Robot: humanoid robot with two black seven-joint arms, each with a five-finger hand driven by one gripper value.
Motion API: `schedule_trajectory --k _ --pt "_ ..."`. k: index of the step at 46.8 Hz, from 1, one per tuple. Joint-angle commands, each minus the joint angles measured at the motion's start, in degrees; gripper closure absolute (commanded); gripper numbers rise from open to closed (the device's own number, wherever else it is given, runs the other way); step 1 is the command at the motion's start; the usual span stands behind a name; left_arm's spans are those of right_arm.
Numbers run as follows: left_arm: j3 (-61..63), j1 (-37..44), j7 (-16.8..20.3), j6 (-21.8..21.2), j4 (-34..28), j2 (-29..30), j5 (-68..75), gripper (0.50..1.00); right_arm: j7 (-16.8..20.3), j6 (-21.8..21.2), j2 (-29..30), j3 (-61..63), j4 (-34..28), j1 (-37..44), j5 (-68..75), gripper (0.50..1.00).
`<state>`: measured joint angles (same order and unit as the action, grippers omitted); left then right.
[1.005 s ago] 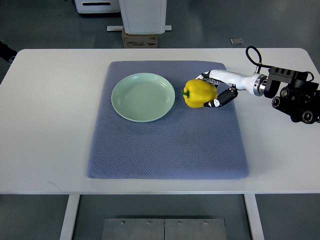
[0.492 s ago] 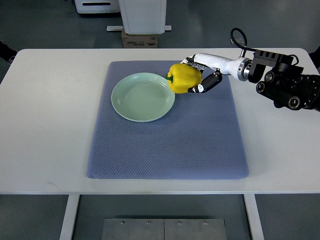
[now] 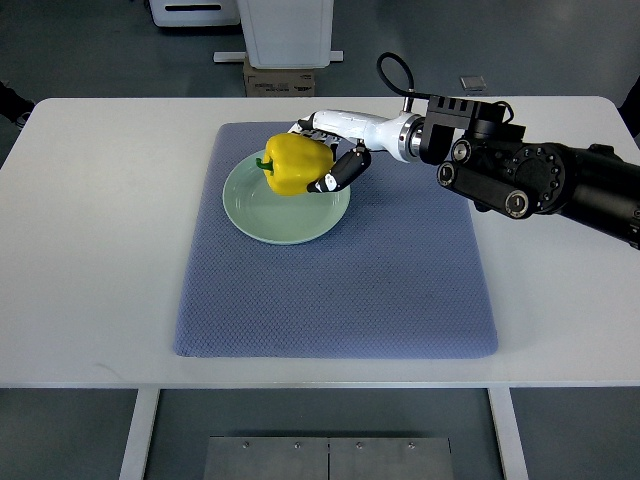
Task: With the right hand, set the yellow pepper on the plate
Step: 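Lift the pepper with the right hand and carry it over the plate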
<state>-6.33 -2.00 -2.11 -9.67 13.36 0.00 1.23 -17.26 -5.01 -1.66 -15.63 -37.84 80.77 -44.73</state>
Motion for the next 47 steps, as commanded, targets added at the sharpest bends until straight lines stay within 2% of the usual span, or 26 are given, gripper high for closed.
schedule_trajectory --k 1,21,36,47 --pt "0.00 -0.03 0.00 0.00 0.00 0.00 0.00 0.500 1.00 0.00 1.39 -0.01 0.05 0.00 0.00 1.000" --pt "0.00 -0.03 0.00 0.00 0.00 0.00 0.00 0.500 7.50 0.53 1.66 1.75 1.37 -2.19 2.37 1.000" --pt "0.00 -0.03 0.00 0.00 0.00 0.00 0.00 0.500 9.35 0.97 1.66 2.63 1.28 -4.30 2.46 1.000" --pt "0.00 -0.03 0.00 0.00 0.00 0.00 0.00 0.500 9.18 1.06 1.66 2.71 1.37 -5.18 2.46 1.000"
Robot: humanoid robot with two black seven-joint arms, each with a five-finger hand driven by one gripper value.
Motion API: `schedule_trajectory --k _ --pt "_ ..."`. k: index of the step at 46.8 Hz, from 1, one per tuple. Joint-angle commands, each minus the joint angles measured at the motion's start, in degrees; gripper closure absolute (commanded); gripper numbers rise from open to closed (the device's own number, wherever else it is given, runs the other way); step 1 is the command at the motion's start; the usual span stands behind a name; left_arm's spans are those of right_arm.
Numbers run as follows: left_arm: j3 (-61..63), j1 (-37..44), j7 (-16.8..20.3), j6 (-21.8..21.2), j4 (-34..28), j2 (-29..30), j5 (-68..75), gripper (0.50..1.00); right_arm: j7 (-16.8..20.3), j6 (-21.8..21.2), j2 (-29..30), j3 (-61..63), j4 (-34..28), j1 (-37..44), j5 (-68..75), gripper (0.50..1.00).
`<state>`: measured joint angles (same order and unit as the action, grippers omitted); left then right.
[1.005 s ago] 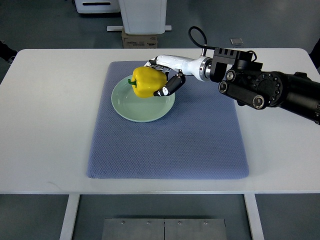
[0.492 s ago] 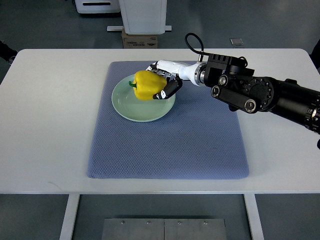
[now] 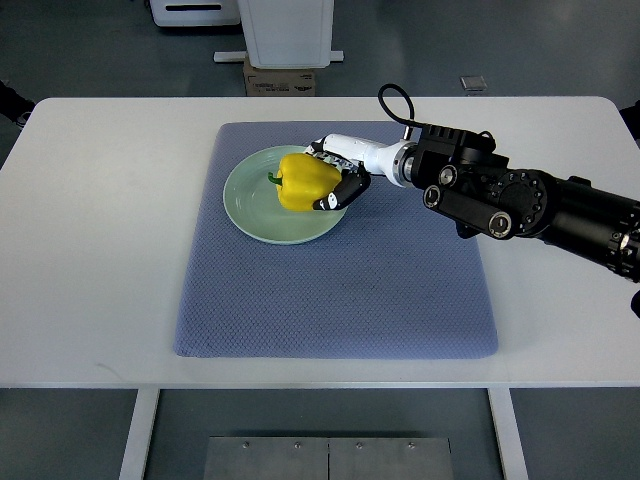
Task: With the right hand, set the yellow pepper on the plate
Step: 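Lower the pepper onto the plate and open the right hand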
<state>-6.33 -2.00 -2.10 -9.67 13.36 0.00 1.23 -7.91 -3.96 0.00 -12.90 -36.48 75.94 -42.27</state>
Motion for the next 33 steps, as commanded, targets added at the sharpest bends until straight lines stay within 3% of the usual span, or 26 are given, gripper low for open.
schedule_trajectory --k 1,13,22,26,33 --pt "0.00 -0.02 0.00 0.00 0.00 0.00 0.00 0.500 -0.17 0.01 0.00 -0.02 0.01 -0.36 -0.01 1.000" --pt "0.00 -0.02 0.00 0.00 0.00 0.00 0.00 0.500 -0.97 1.06 0.00 -0.02 -0.08 -0.53 -0.01 1.000" --pt "0.00 -0.02 0.00 0.00 0.00 0.00 0.00 0.500 -1.05 1.24 0.00 -0.02 -0.17 -0.44 -0.01 0.609" --pt "0.00 -0.02 0.00 0.00 0.00 0.00 0.00 0.500 -1.23 1.24 0.00 -0.02 -0.17 -0.44 -0.01 0.530" --pt "0.00 -0.02 0.00 0.00 0.00 0.00 0.00 0.500 -1.84 1.24 0.00 -0.02 -0.25 -0.44 -0.01 0.513"
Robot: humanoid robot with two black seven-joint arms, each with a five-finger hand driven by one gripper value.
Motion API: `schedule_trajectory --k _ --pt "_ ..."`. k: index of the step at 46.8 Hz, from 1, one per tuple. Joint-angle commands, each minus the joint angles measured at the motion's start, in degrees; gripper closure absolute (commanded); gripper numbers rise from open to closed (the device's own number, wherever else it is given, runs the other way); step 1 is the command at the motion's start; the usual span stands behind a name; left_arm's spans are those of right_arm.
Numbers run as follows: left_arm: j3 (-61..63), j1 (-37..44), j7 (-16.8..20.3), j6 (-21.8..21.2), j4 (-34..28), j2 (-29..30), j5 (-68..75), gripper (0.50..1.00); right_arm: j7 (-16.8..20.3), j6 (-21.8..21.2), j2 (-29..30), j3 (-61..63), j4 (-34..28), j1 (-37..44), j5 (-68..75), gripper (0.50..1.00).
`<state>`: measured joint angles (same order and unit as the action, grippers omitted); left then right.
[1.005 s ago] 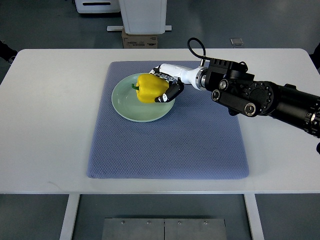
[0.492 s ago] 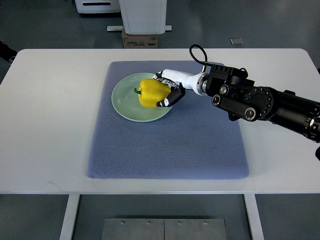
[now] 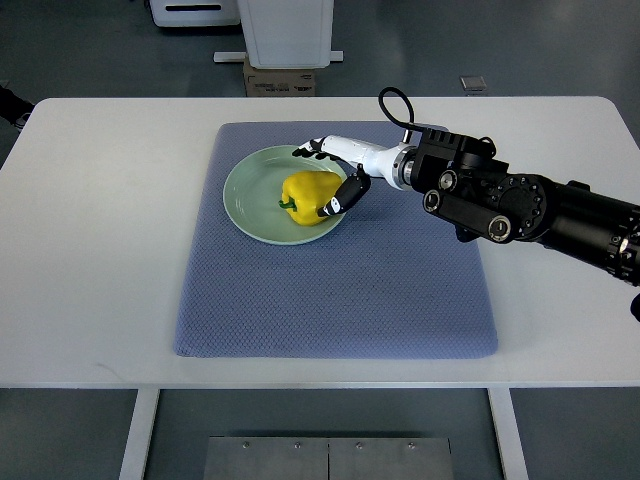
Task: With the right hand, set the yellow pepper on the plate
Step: 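Lower the pepper onto the plate and open the right hand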
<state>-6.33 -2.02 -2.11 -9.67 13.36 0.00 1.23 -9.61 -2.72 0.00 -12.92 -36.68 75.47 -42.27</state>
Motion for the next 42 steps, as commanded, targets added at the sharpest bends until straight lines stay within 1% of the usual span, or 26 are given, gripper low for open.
schedule_trajectory --k 1,13,22,34,42 --pt "0.00 0.00 0.00 0.00 0.00 0.00 0.00 0.500 -0.15 0.00 0.00 0.00 0.03 0.03 0.00 0.513" --pt "0.00 0.00 0.00 0.00 0.00 0.00 0.00 0.500 -0.41 0.00 0.00 0.18 0.03 0.38 0.00 0.505" --pt "0.00 0.00 0.00 0.00 0.00 0.00 0.00 0.500 -0.41 -0.09 0.00 3.60 0.03 0.20 0.26 0.505" --pt "0.00 0.00 0.00 0.00 0.00 0.00 0.00 0.500 -0.41 -0.09 0.00 7.03 0.03 -0.50 6.41 0.505" --pt "0.00 0.00 0.00 0.00 0.00 0.00 0.00 0.500 -0.32 -0.09 -2.63 11.86 0.12 -2.69 8.26 0.505"
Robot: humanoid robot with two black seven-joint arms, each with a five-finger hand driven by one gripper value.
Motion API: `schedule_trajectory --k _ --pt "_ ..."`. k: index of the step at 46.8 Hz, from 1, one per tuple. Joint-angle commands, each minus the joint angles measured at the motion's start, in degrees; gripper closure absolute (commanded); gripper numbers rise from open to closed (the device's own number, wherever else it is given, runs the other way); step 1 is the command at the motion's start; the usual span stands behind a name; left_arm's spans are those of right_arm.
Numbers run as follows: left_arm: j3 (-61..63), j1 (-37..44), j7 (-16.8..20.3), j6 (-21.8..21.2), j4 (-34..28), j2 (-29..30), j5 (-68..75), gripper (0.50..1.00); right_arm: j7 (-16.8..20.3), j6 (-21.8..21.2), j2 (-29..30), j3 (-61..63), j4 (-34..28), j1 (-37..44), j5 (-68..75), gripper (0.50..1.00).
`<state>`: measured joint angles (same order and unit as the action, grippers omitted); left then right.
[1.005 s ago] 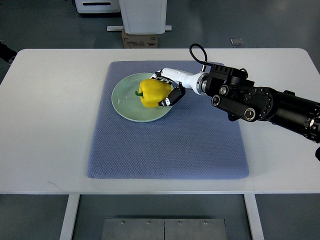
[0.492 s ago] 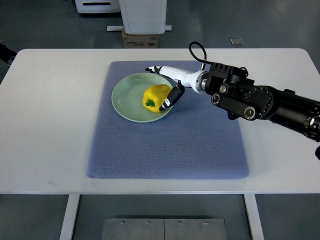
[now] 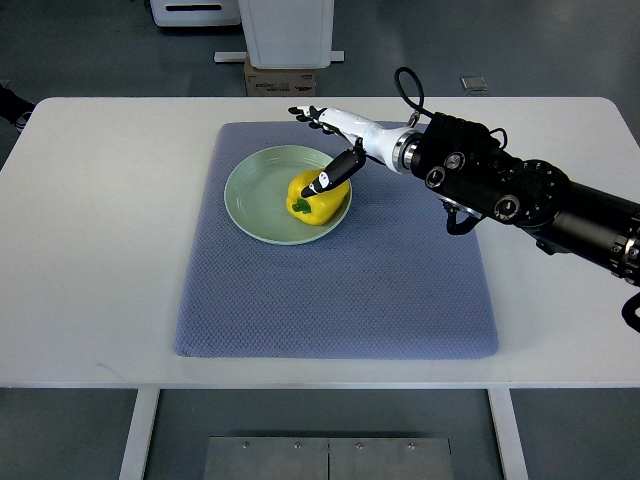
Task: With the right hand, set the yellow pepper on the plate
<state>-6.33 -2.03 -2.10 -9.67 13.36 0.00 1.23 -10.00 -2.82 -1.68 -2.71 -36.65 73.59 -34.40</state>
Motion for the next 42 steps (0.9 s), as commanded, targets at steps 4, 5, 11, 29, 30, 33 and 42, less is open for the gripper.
schedule_trajectory --k 4,5,11,29,30,33,42 --pt "0.00 0.01 -0.01 0.00 0.00 0.00 0.00 0.500 0.07 0.09 -2.28 4.64 0.17 -1.95 0.74 0.505" --pt "0.00 0.01 -0.01 0.00 0.00 0.00 0.00 0.500 0.07 0.09 -2.63 5.60 0.17 -2.30 1.00 0.505" --pt "0.00 0.01 -0.01 0.00 0.00 0.00 0.00 0.500 0.07 0.27 -4.39 10.00 0.44 -4.50 2.67 0.505" --pt "0.00 0.01 -0.01 0.00 0.00 0.00 0.00 0.500 -1.42 6.51 -7.29 23.63 1.14 -11.80 8.38 0.505" --pt "0.00 0.01 -0.01 0.00 0.00 0.00 0.00 0.500 -1.42 6.51 -7.29 24.24 1.14 -12.15 8.47 0.505" --pt "0.00 0.01 -0.01 0.00 0.00 0.00 0.00 0.500 -1.60 6.60 -7.29 26.35 1.14 -13.11 8.74 0.505" --pt "0.00 0.01 -0.01 0.00 0.00 0.00 0.00 0.500 -2.30 8.35 -7.38 32.77 1.14 -16.63 9.35 0.505"
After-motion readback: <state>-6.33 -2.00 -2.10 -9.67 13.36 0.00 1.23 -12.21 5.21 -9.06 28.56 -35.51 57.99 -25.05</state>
